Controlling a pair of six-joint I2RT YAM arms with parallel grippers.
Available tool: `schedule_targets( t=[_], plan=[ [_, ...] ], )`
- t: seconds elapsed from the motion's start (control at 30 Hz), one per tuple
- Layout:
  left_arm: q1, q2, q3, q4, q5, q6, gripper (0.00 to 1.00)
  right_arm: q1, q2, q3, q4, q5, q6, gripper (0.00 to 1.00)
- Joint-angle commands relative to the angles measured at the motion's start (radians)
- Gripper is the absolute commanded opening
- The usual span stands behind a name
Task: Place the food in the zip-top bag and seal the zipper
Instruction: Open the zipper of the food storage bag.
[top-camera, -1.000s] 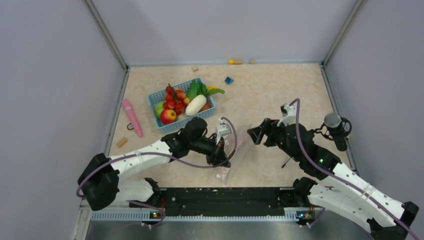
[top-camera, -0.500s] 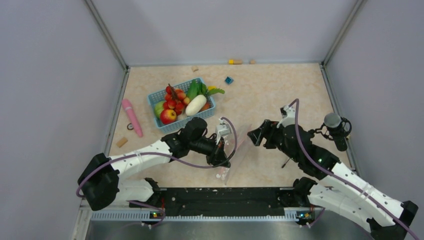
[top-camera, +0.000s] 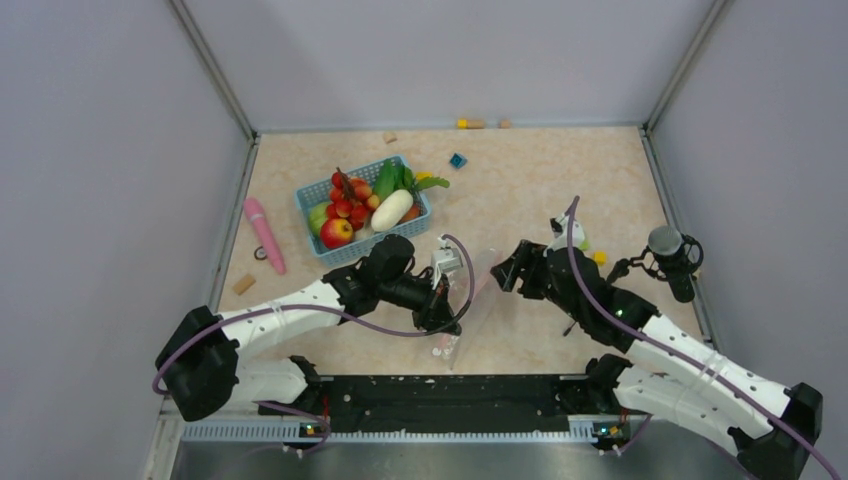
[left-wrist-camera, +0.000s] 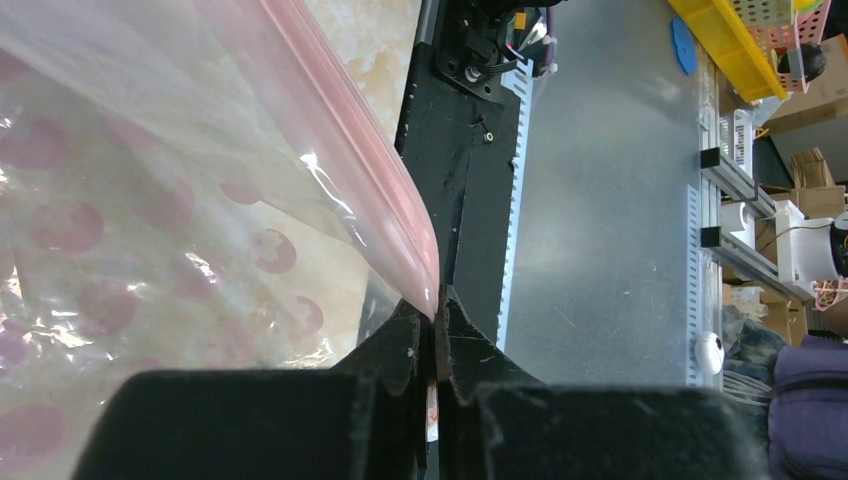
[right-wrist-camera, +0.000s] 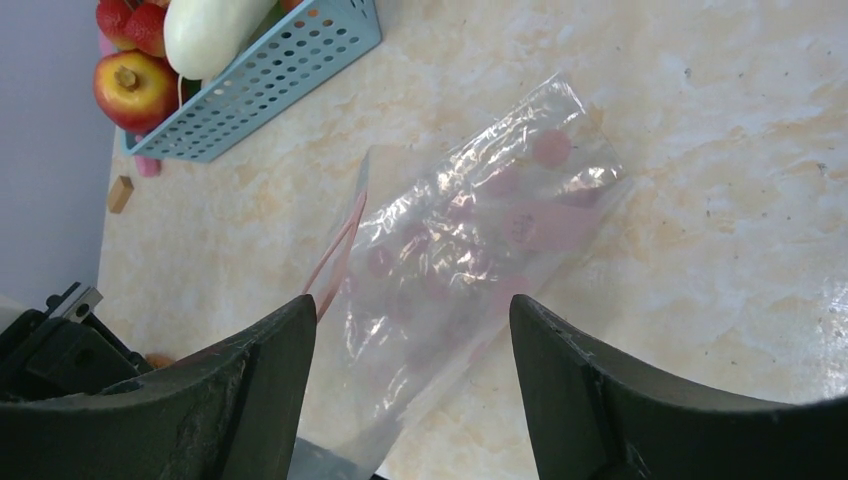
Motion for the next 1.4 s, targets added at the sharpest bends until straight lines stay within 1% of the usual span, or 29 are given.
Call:
schedule_targets(
  t=[0.0, 0.17, 0.4, 0.6, 0.77, 0.97, 1.07, 1.27, 1.37],
  plan=[
    [-0.004, 0.009, 0.014, 0.035, 0.03, 0.024, 0.0, -0.013, 0.012, -0.012, 0.103, 0.024, 0.03, 0.7],
    [-0.004, 0.005, 0.013, 0.038, 0.032, 0.023, 0.0, -0.019, 0.059, -0.011, 0.141, 0.011, 0.057, 0.7],
    [-0.005, -0.001, 0.02, 0.005, 0.001, 0.035, 0.0, -0.021, 0.122, -0.006, 0.184, -0.073, 0.059, 0.63],
    [-0.007, -0.007, 0.02, 0.006, -0.009, 0.033, 0.0, -0.02, 0.162, -0.011, 0.188, -0.124, 0.048, 0.61],
    [-0.011, 0.007, 0.026, 0.01, -0.005, 0.028, 0.0, -0.021, 0.195, -0.019, 0.231, -0.103, 0.097, 0.57],
    [-0.018, 0.019, 0.029, 0.017, 0.002, 0.025, 0.0, -0.02, 0.251, -0.011, 0.26, 0.011, 0.157, 0.54],
    [-0.021, 0.022, 0.03, 0.016, -0.002, 0.024, 0.0, -0.021, 0.282, -0.005, 0.27, 0.039, 0.175, 0.54],
    [-0.025, 0.024, 0.032, 0.017, -0.021, 0.017, 0.0, -0.021, 0.314, -0.019, 0.362, 0.009, 0.182, 0.45],
    [-0.027, 0.029, 0.035, 0.018, -0.024, 0.013, 0.0, -0.021, 0.312, -0.043, 0.44, -0.016, 0.176, 0.43]
  ],
)
